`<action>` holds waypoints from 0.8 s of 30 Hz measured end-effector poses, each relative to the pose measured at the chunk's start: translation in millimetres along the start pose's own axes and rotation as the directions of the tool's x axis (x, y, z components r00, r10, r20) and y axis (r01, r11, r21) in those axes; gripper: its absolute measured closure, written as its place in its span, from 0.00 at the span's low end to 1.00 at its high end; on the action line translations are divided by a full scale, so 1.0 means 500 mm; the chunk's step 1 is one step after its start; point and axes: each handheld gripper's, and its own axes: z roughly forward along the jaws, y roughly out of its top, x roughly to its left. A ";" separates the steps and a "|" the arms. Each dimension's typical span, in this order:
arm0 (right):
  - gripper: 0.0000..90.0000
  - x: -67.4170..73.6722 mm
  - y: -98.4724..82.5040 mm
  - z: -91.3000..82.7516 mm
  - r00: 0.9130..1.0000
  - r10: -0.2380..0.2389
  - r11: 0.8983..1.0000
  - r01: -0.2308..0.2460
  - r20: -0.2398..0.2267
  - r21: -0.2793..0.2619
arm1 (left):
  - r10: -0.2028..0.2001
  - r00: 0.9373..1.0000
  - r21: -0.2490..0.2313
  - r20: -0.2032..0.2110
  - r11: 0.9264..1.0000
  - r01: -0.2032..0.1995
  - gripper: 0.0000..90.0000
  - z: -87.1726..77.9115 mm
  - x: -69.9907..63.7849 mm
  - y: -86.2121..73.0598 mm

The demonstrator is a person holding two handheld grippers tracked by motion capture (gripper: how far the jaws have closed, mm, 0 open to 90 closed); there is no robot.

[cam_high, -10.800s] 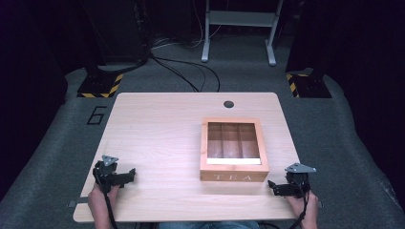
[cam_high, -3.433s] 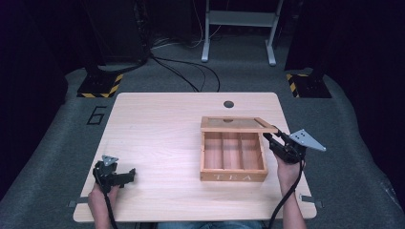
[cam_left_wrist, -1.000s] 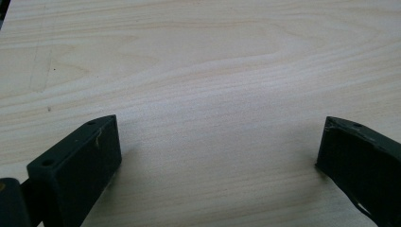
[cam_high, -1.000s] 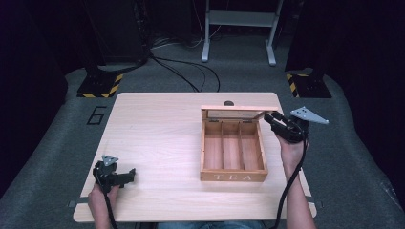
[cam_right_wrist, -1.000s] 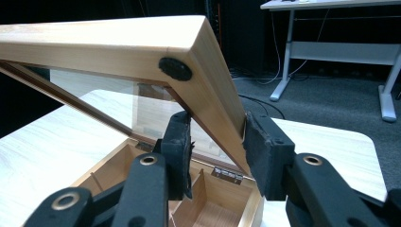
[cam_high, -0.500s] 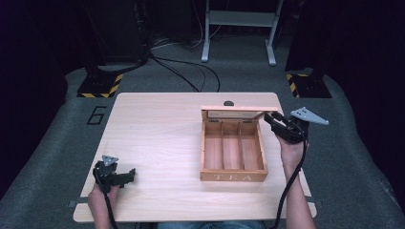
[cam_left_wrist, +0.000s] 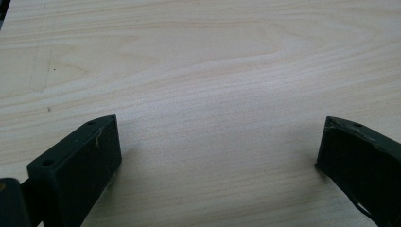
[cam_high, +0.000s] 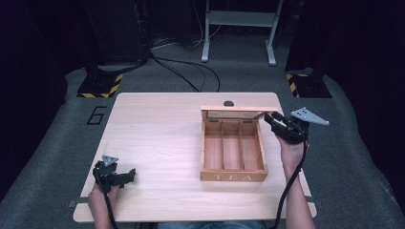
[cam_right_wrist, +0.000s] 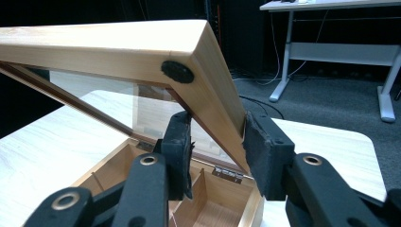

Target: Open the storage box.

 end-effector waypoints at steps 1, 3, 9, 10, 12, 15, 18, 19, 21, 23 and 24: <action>0.69 0.000 0.000 0.000 1.000 0.004 1.000 -0.004 0.001 0.002 | 0.000 1.000 0.000 0.000 1.000 0.000 0.00 0.000 0.000 0.000; 0.69 0.000 0.000 0.000 1.000 0.003 1.000 -0.003 0.002 0.001 | 0.000 1.000 0.000 0.000 1.000 0.000 0.00 0.000 0.000 0.000; 0.69 0.000 0.000 0.000 1.000 0.003 1.000 -0.003 -0.001 0.003 | 0.000 1.000 0.000 0.000 1.000 0.000 0.00 0.000 0.000 0.000; 0.69 0.000 0.000 0.000 1.000 0.003 1.000 -0.003 -0.001 0.001 | 0.000 1.000 0.000 0.000 1.000 0.000 0.01 0.000 0.000 0.000; 0.69 0.000 0.000 0.000 1.000 0.003 1.000 -0.003 0.000 0.000 | 0.000 1.000 0.000 0.000 1.000 0.000 0.01 0.000 0.000 0.000; 0.69 0.000 0.000 0.000 1.000 0.004 1.000 -0.004 -0.001 0.000 | 0.000 1.000 0.000 0.000 1.000 0.000 0.00 0.000 0.000 0.000; 0.69 0.000 0.000 0.000 1.000 0.003 1.000 -0.003 -0.001 0.000 | 0.000 1.000 0.000 0.000 1.000 0.000 0.00 0.000 0.000 0.000; 0.69 0.000 0.000 0.000 1.000 0.001 1.000 -0.001 -0.002 0.002 | 0.000 1.000 0.000 0.000 1.000 0.000 0.00 0.000 0.000 0.000; 0.69 0.000 0.000 0.000 1.000 0.001 1.000 -0.001 -0.002 0.001 | 0.000 1.000 0.000 0.000 1.000 0.000 0.01 0.000 0.000 0.000; 0.69 -0.001 0.000 0.000 1.000 0.000 1.000 0.000 -0.003 0.001 | 0.000 1.000 0.000 0.000 1.000 0.000 0.01 0.000 0.000 0.000; 0.69 0.000 0.000 -0.001 1.000 0.001 1.000 -0.001 -0.003 0.001 | 0.000 1.000 0.000 0.000 1.000 0.000 0.00 0.000 0.000 0.000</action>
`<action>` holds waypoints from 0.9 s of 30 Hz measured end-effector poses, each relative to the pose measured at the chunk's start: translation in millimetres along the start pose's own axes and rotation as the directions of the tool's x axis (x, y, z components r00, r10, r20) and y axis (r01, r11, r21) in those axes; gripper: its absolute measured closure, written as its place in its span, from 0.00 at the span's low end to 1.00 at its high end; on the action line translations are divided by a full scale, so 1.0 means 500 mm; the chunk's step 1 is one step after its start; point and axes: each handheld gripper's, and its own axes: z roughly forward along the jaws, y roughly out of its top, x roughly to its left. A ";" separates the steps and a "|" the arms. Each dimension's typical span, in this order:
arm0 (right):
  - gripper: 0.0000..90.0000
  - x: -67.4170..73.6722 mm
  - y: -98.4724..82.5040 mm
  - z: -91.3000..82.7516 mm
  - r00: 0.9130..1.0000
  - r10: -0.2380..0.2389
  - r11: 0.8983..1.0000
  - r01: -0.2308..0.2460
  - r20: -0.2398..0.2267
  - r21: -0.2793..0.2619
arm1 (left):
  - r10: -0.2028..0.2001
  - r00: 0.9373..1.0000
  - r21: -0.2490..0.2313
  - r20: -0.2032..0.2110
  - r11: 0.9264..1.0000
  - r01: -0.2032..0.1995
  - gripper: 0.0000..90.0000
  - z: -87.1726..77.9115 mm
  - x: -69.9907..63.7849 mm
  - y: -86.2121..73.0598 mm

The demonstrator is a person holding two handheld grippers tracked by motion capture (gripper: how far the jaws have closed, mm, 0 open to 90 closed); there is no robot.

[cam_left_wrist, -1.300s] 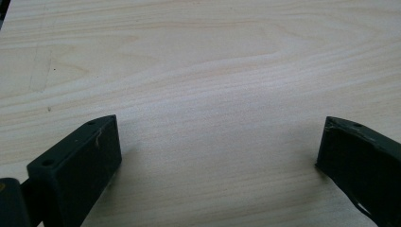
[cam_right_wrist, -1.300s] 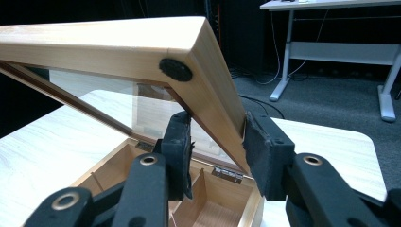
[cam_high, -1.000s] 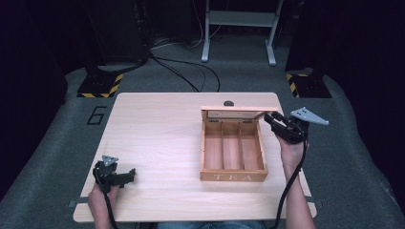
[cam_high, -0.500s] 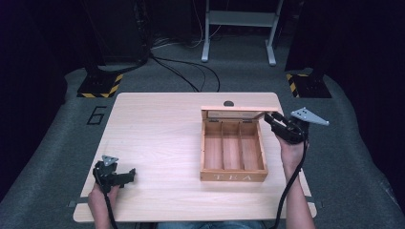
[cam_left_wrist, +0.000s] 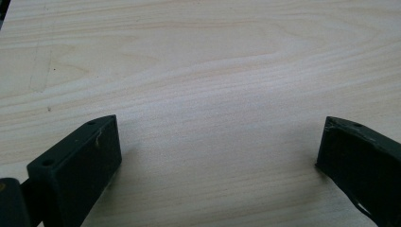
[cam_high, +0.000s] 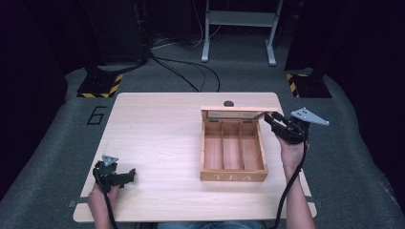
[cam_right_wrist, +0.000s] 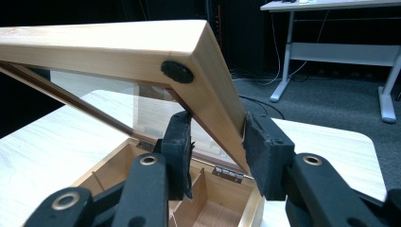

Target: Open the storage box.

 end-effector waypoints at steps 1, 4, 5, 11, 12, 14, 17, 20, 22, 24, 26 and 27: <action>0.69 0.000 0.000 0.000 1.000 0.000 1.000 0.000 0.002 0.004 | 0.000 1.000 0.000 0.000 1.000 0.000 0.00 0.000 0.000 0.000; 0.69 0.000 0.001 0.000 1.000 0.003 1.000 -0.003 0.001 0.002 | 0.000 1.000 0.000 0.000 1.000 0.000 0.00 0.000 0.000 0.000; 0.69 0.000 0.001 0.000 1.000 0.002 1.000 -0.002 0.002 0.002 | 0.000 1.000 0.000 0.000 1.000 0.000 0.00 0.000 0.000 0.000; 0.69 0.000 0.001 0.001 1.000 0.000 1.000 0.000 0.001 0.003 | 0.000 1.000 0.000 0.000 1.000 0.000 0.01 0.000 0.000 0.000; 0.69 0.000 0.002 0.001 1.000 0.000 1.000 0.000 0.001 0.004 | 0.000 1.000 0.000 0.000 1.000 0.000 0.00 0.000 0.000 0.000; 0.69 0.000 0.002 0.001 1.000 -0.002 1.000 0.002 0.001 0.004 | 0.000 1.000 0.000 0.000 1.000 0.000 0.00 0.000 0.000 0.000; 0.69 0.000 0.002 0.001 1.000 -0.002 1.000 0.002 0.001 0.005 | -0.001 1.000 0.000 0.000 1.000 0.001 0.01 0.000 0.000 0.000; 0.69 0.000 0.002 0.001 1.000 -0.002 1.000 0.002 0.001 0.006 | 0.000 1.000 0.000 0.000 1.000 0.000 0.00 0.000 0.000 0.000; 0.69 0.000 0.002 0.001 1.000 -0.002 1.000 0.002 0.001 0.006 | 0.000 1.000 0.001 0.000 1.000 0.000 0.00 0.000 0.000 0.000; 0.69 0.000 0.002 0.000 1.000 -0.002 1.000 0.002 0.001 0.006 | 0.000 1.000 0.000 0.000 1.000 0.000 0.00 0.000 0.000 0.000; 0.69 0.000 0.002 0.000 1.000 -0.002 1.000 0.002 0.001 0.007 | -0.001 1.000 0.000 0.000 1.000 0.001 0.00 0.000 0.000 0.000; 0.69 0.000 0.002 0.000 1.000 -0.003 1.000 0.003 0.001 0.007 | -0.001 1.000 0.000 0.000 1.000 0.001 0.00 0.000 0.000 0.000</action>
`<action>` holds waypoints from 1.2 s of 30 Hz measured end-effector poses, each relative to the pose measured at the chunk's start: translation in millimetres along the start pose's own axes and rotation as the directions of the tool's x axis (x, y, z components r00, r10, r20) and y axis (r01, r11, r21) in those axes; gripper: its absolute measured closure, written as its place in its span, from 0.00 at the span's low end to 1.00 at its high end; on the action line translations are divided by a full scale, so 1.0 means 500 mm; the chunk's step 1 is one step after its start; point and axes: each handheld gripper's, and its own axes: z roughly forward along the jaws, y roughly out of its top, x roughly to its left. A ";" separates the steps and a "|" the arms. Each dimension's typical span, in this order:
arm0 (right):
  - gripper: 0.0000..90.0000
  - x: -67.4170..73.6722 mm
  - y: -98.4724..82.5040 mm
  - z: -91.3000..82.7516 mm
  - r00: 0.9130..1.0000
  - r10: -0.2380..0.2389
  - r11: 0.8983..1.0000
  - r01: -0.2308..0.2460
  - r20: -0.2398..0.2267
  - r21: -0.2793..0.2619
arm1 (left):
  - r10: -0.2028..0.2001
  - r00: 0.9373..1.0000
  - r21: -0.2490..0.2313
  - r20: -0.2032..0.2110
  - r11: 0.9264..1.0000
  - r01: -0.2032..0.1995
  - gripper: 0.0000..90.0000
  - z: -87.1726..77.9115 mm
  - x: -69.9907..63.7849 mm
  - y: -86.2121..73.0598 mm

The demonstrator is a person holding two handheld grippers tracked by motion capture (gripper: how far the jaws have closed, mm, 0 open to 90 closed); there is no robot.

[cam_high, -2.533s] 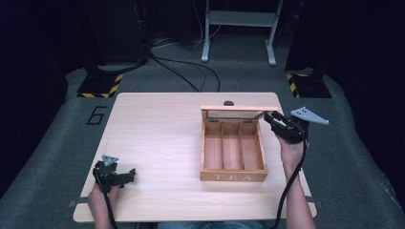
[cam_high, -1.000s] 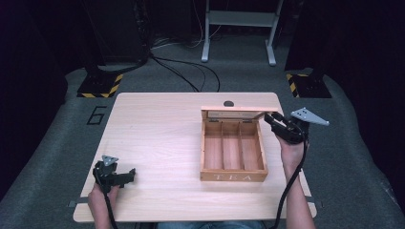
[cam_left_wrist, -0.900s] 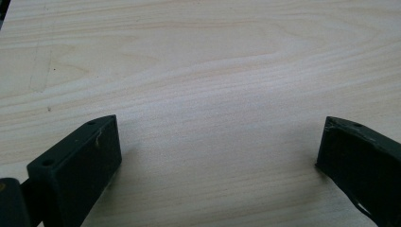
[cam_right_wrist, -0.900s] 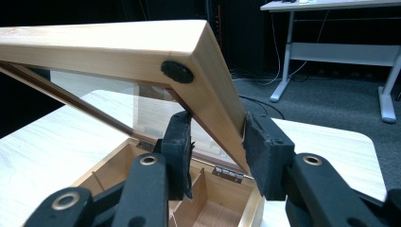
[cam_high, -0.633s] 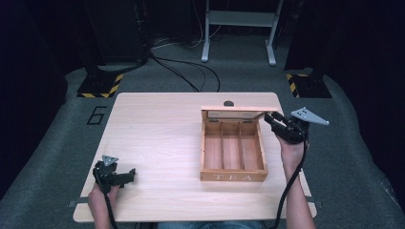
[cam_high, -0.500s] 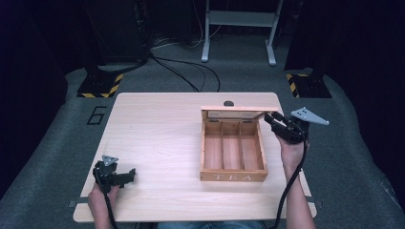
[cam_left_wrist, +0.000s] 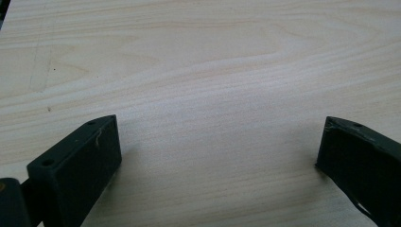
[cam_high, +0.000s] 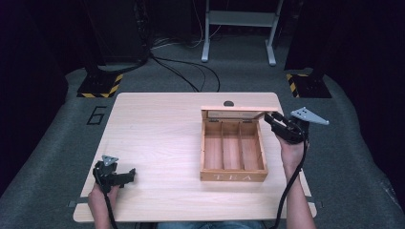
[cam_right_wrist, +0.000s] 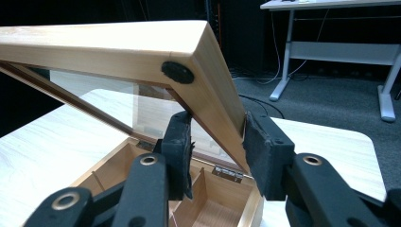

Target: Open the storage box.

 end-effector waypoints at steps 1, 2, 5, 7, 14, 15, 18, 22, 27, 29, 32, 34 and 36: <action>0.69 0.000 0.000 0.000 1.000 0.000 1.000 0.000 0.000 0.000 | 0.000 1.000 0.000 0.000 1.000 0.000 0.00 0.000 0.000 0.000; 0.69 0.000 0.000 0.000 1.000 0.000 1.000 0.000 0.000 0.000 | 0.000 1.000 0.000 0.000 1.000 0.000 0.00 0.000 0.000 0.000; 0.69 0.000 0.000 0.000 1.000 0.000 1.000 0.000 0.001 -0.001 | 0.000 1.000 0.000 0.000 1.000 0.000 0.00 0.000 0.000 0.000; 0.69 0.000 -0.001 0.000 1.000 -0.002 1.000 0.002 0.000 -0.004 | 0.000 1.000 0.000 0.000 1.000 0.000 0.01 0.000 0.000 0.000; 0.69 0.002 -0.003 -0.003 1.000 0.001 1.000 -0.001 0.002 0.000 | 0.000 1.000 0.000 0.000 1.000 0.000 0.00 0.000 0.000 0.000; 0.69 0.002 -0.003 -0.003 1.000 0.001 1.000 -0.001 0.002 0.000 | 0.000 1.000 0.000 0.000 1.000 0.000 0.01 0.000 0.000 0.000; 0.69 0.002 -0.006 -0.005 1.000 0.000 1.000 0.000 -0.001 0.003 | 0.000 1.000 0.000 0.000 1.000 0.000 0.01 0.000 0.000 0.000; 0.69 0.004 -0.009 -0.008 1.000 -0.003 1.000 0.003 0.001 0.005 | 0.000 1.000 0.001 0.000 1.000 0.000 0.01 0.000 0.000 0.000; 0.69 0.005 -0.013 -0.011 1.000 -0.006 1.000 0.006 0.000 0.006 | 0.000 1.000 0.000 0.000 1.000 0.000 0.00 0.000 0.000 0.000; 0.69 0.006 -0.015 -0.013 1.000 -0.008 1.000 0.008 -0.003 0.006 | 0.001 1.000 -0.001 0.000 1.000 -0.001 0.00 0.000 0.000 0.000; 0.69 0.008 -0.020 -0.017 1.000 -0.004 1.000 0.005 -0.005 0.011 | 0.000 1.000 0.000 0.000 1.000 0.000 0.01 0.000 0.000 0.000; 0.69 0.009 -0.024 -0.021 1.000 -0.009 1.000 0.009 -0.008 0.014 | 0.000 1.000 0.000 0.000 1.000 0.000 0.00 0.000 0.000 0.000; 0.69 0.009 -0.026 -0.023 1.000 -0.011 1.000 0.011 -0.010 0.008 | 0.000 1.000 0.000 0.000 1.000 0.000 0.01 0.000 0.000 0.000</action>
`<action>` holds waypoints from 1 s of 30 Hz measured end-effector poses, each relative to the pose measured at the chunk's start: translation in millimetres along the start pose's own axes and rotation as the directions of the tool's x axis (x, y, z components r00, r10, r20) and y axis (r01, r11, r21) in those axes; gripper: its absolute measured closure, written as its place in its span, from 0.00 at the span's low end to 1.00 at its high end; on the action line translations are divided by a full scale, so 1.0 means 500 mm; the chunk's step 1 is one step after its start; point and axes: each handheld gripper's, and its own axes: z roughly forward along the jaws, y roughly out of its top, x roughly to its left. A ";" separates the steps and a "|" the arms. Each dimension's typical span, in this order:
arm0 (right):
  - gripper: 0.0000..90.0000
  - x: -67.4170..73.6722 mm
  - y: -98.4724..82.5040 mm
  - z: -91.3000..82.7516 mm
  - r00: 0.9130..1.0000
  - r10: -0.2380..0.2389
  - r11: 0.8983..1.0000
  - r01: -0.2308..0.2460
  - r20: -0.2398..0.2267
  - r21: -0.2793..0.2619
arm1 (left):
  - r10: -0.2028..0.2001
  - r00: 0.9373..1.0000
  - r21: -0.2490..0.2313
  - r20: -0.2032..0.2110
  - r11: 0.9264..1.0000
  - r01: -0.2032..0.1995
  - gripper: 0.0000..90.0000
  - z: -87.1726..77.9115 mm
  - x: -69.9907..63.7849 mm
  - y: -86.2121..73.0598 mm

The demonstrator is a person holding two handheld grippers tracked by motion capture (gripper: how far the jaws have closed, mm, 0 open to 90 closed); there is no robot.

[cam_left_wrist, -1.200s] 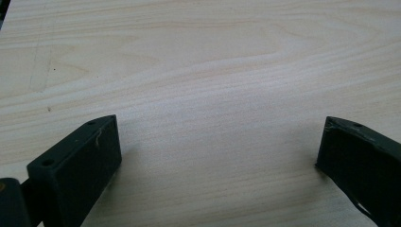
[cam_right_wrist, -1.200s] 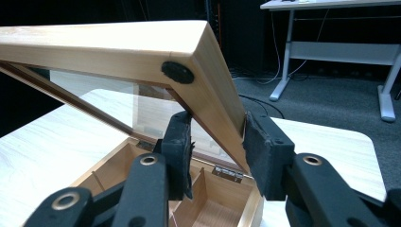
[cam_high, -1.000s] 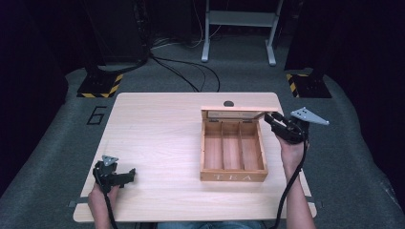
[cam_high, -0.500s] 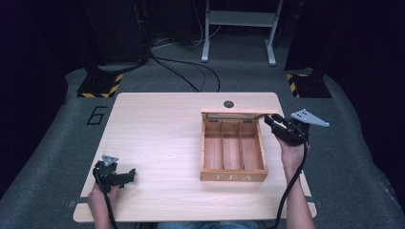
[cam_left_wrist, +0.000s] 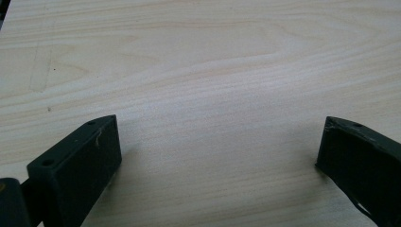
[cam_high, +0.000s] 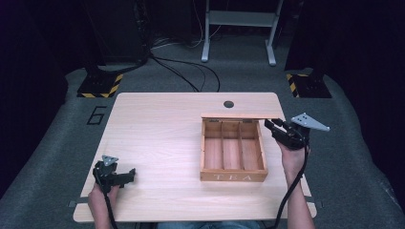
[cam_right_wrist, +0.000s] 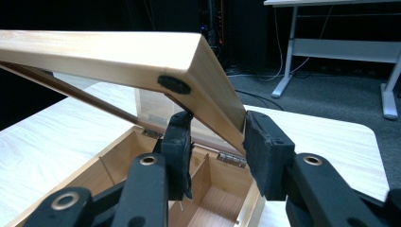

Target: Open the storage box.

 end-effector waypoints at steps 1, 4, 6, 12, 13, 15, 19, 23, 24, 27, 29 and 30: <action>0.69 0.001 -0.005 -0.005 1.000 0.007 1.000 -0.007 -0.008 -0.001 | -0.001 1.000 -0.001 -0.001 1.000 0.001 0.00 0.000 0.000 0.000; 0.69 0.004 -0.013 -0.010 1.000 0.003 1.000 -0.003 -0.009 0.001 | 0.000 1.000 0.000 0.000 1.000 0.000 0.01 0.000 0.000 0.000; 0.69 0.007 -0.019 -0.014 1.000 0.006 1.000 -0.006 -0.010 0.006 | 0.000 1.000 0.000 -0.001 1.000 0.000 0.01 0.000 0.000 0.000; 0.68 0.010 -0.040 -0.029 0.999 0.023 1.000 -0.022 -0.031 0.008 | 0.000 1.000 0.000 -0.001 1.000 0.000 0.00 0.000 0.000 0.000; 0.68 0.011 -0.044 -0.032 0.999 0.023 1.000 -0.022 -0.032 0.012 | 0.000 1.000 0.000 -0.001 1.000 0.000 0.00 0.000 0.000 0.000; 0.68 0.012 -0.048 -0.034 0.999 0.025 1.000 -0.024 -0.035 0.014 | 0.001 1.000 0.000 -0.001 1.000 -0.001 0.01 0.000 0.000 0.000; 0.68 0.018 -0.067 -0.045 0.999 0.023 0.999 -0.022 -0.036 0.029 | 0.000 1.000 0.000 -0.001 1.000 0.000 0.01 0.000 0.000 0.000; 0.68 0.023 -0.087 -0.052 0.999 0.027 0.999 -0.026 -0.036 0.039 | 0.001 1.000 0.000 -0.001 1.000 -0.001 0.00 0.000 0.000 0.000; 0.68 0.023 -0.087 -0.052 0.999 0.027 0.999 -0.026 -0.036 0.039 | 0.001 1.000 0.000 -0.001 1.000 -0.001 0.01 0.000 0.000 0.000; 0.68 0.025 -0.105 -0.057 0.999 0.037 0.998 -0.035 -0.039 0.048 | 0.001 1.000 0.000 0.000 1.000 -0.001 0.01 0.000 0.000 0.000; 0.68 0.027 -0.114 -0.059 0.998 0.042 0.998 -0.040 -0.041 0.054 | 0.000 1.000 0.000 -0.001 1.000 0.000 0.01 0.000 0.000 0.000; 0.68 0.027 -0.119 -0.060 0.998 0.045 0.998 -0.042 -0.042 0.057 | 0.000 1.000 0.000 -0.001 1.000 0.000 0.01 0.000 0.000 0.000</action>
